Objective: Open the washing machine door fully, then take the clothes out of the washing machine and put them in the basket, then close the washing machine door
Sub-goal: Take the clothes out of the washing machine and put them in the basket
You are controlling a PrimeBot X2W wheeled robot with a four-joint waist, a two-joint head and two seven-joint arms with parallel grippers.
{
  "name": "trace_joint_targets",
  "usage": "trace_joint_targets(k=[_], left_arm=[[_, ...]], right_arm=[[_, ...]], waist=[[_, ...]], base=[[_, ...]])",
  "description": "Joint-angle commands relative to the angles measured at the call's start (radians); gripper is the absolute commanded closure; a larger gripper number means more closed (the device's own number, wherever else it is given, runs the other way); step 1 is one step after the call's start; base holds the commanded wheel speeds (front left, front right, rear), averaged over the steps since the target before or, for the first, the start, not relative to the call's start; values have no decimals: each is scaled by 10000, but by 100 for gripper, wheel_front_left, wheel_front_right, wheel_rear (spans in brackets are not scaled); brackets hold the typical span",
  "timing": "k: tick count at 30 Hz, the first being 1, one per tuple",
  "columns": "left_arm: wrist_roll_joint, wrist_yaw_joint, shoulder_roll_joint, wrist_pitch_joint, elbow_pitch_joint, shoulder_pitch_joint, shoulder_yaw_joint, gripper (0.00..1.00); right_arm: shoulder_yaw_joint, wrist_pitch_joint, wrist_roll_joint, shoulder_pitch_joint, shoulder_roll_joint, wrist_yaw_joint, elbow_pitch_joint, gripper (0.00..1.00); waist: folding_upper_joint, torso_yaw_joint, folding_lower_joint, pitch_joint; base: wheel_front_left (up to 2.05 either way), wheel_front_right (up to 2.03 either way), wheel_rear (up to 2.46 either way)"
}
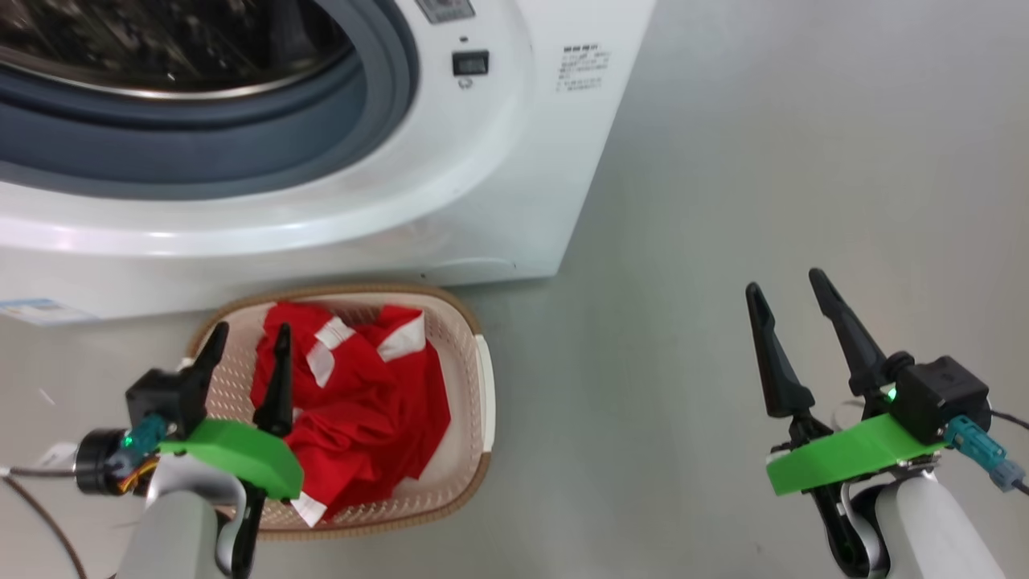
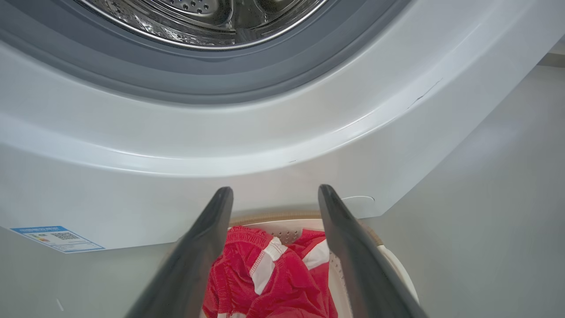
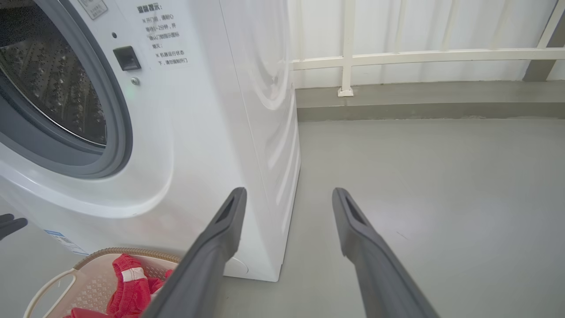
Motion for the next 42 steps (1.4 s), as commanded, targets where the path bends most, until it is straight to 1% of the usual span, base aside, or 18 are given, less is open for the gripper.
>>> trace_joint_targets(k=[1,7,24,42], left_arm=[[-8,-55,265,-51,-422,349,366,0],[52,-55,213,-51,-1495,1076,573,0],[98,-55,72,-51,-3998,2864,1122,0],[-37,-56,-136,-51,-5750,4960,1516,0]], right_arm=[[167,-63,-24,210,-53,62,-189,0],[168,-63,25,546,-123,62,-141,0],[16,-63,131,1426,-336,62,-139,0],[-40,-63,214,2425,-643,62,-176,0]], waist=[[0,162,0,-515],[0,168,0,-1141],[0,215,0,-2312],[0,243,0,-3344]], base=[[0,0,0],[0,0,0],[0,0,0],[0,0,0]])
